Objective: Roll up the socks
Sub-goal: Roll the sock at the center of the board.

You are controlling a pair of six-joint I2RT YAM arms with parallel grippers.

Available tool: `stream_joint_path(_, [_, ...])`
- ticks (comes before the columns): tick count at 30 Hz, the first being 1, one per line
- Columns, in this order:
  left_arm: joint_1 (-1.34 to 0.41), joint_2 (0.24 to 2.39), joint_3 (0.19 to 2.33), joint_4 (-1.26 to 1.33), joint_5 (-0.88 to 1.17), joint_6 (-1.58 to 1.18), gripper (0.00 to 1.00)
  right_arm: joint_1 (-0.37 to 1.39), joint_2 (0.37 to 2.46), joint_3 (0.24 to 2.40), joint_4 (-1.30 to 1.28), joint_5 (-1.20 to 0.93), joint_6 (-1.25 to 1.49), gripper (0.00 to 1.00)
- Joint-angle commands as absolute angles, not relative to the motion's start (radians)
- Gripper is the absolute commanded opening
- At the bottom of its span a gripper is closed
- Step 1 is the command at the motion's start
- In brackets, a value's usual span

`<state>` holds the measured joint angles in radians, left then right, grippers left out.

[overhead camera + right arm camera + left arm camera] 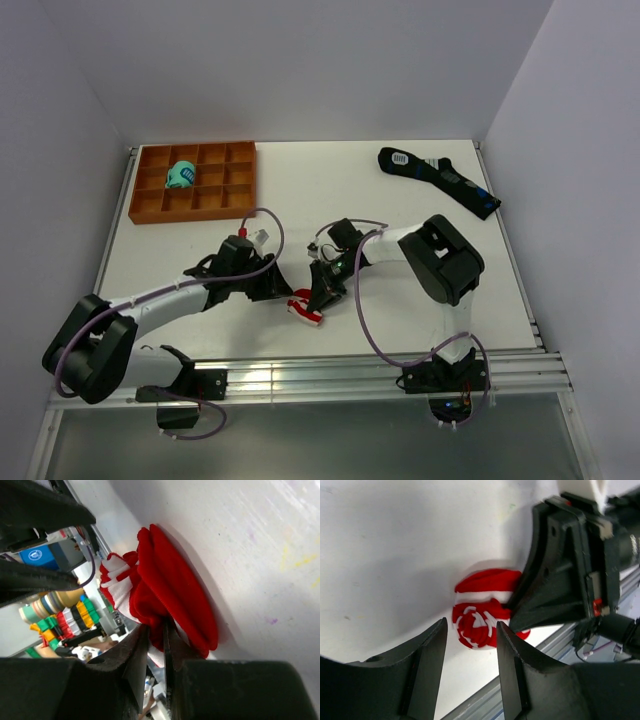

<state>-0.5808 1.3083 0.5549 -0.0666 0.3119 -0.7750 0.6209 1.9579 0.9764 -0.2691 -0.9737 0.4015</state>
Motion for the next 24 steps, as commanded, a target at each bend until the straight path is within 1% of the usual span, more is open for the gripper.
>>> stream_joint_path(1, [-0.603,1.253,0.525,0.044,0.362,-0.747,0.49,0.621,2.036,0.942,-0.402,-0.744,0.327,0.20])
stream_joint_path(12, [-0.647,1.250,0.512,0.003,0.310,-0.741,0.49,0.612,2.060,0.971,-0.423,-0.753,0.333,0.20])
stream_joint_path(15, [-0.663,1.272,0.525,-0.044,0.291,-0.738,0.49,0.607,2.065,0.985,-0.437,-0.759,0.327,0.20])
stream_joint_path(24, [-0.696,1.276,0.511,-0.040,0.275,-0.738,0.50,0.595,2.083,1.003,-0.445,-0.772,0.330,0.20])
